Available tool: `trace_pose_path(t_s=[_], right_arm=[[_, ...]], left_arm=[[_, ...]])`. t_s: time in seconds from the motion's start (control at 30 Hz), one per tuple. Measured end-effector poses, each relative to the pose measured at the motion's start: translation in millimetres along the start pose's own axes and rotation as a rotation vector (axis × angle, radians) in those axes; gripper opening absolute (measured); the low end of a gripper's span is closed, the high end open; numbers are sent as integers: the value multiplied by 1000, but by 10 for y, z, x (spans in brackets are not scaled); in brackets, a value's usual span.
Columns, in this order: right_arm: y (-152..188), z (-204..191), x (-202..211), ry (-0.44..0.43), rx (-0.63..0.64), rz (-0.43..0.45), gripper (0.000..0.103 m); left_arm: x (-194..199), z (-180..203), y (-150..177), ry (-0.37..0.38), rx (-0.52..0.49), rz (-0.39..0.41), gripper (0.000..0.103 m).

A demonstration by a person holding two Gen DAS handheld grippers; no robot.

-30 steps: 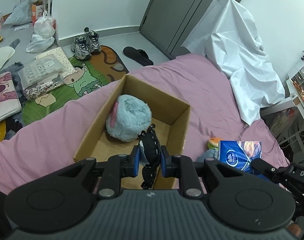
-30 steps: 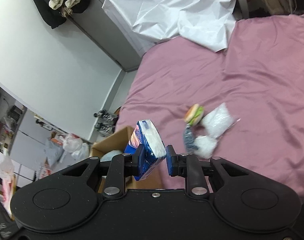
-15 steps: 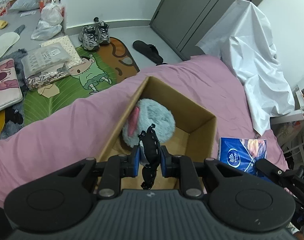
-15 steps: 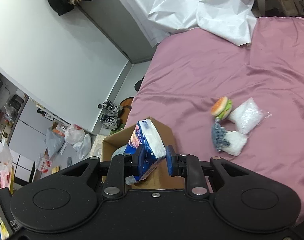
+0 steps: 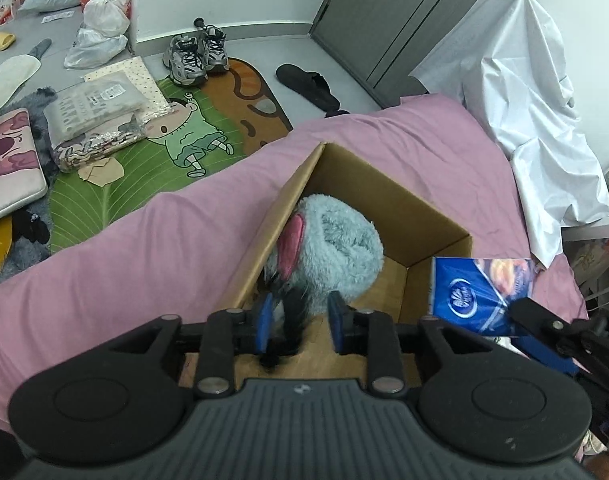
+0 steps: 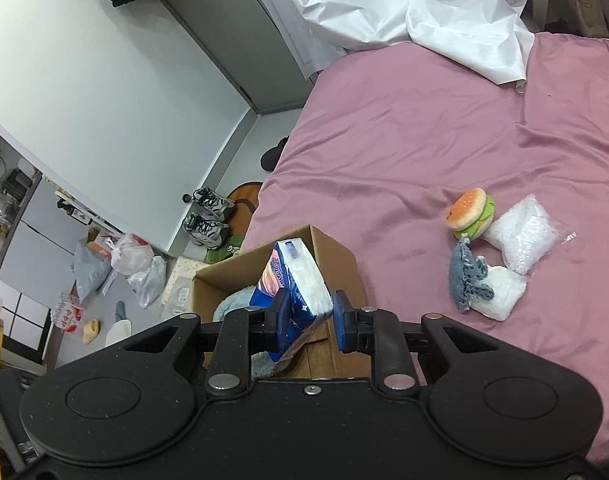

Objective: Organize soft objects
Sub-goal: 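Lower both items into the box and open both grippers, then move both grippers back over the bed toward the remaining soft items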

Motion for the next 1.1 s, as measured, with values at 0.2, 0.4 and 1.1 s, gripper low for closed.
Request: trace_pose_path(t_s=[0.2, 0.4, 1.1], right_arm=[[-42, -92, -94, 13, 10, 12, 24], [-78, -78, -115, 18, 2, 18, 35], [24, 423, 414, 15, 42, 157, 100]], left_arm=[[37, 52, -13, 0, -23, 11, 46], [74, 68, -7, -2, -28, 15, 53], [417, 372, 171, -37, -79, 109, 82]])
Point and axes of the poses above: each gripper's, at about its wrist camera, not at the fingertips, and x roughly against the way its jaws point, z to its right, y to its underside, the point moved 4 cm from there along -x, roughly the way its jaws point, and after that the axes turned 12 degrees about y, right-handed, at the moved point
